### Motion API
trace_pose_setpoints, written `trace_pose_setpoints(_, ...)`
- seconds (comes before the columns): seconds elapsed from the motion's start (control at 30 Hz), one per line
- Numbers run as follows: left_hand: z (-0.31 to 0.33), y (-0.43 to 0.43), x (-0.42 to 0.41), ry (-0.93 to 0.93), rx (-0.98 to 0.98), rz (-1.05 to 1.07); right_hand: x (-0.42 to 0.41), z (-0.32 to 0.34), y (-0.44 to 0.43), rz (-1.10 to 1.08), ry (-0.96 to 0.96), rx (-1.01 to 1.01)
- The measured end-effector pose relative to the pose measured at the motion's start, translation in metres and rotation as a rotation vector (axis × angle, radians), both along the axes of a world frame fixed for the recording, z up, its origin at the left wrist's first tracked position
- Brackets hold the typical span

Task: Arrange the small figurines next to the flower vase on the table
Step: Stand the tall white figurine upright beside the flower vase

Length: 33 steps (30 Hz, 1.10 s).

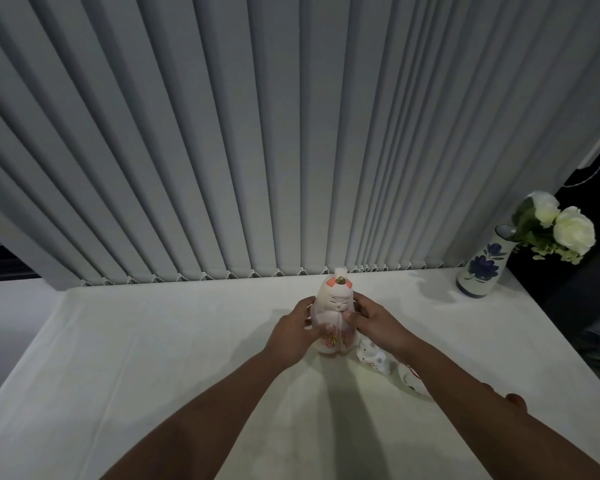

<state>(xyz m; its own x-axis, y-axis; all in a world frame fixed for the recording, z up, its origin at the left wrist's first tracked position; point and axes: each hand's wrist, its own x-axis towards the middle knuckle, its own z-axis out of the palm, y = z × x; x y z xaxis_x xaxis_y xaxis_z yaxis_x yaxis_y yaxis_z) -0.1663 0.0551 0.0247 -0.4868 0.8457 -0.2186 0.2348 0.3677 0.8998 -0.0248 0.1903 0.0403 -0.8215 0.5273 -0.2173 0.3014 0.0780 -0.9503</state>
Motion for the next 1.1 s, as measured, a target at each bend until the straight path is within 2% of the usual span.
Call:
trace_pose_setpoints(0.43, -0.005, 0.001, 0.001, 0.114, -0.078, -0.131, 0.008, 0.011, 0.01, -0.046, -0.156, -0.074)
trace_pose_setpoints(0.73, -0.027, 0.01, -0.016, 0.091, -0.034, -0.218, 0.003, -0.001, 0.013, 0.041, -0.369, 0.142)
trace_pose_setpoints(1.1, -0.027, 0.024, -0.043, 0.071, -0.045, -0.367, -0.005, -0.019, 0.009, -0.08, -0.372, 0.257)
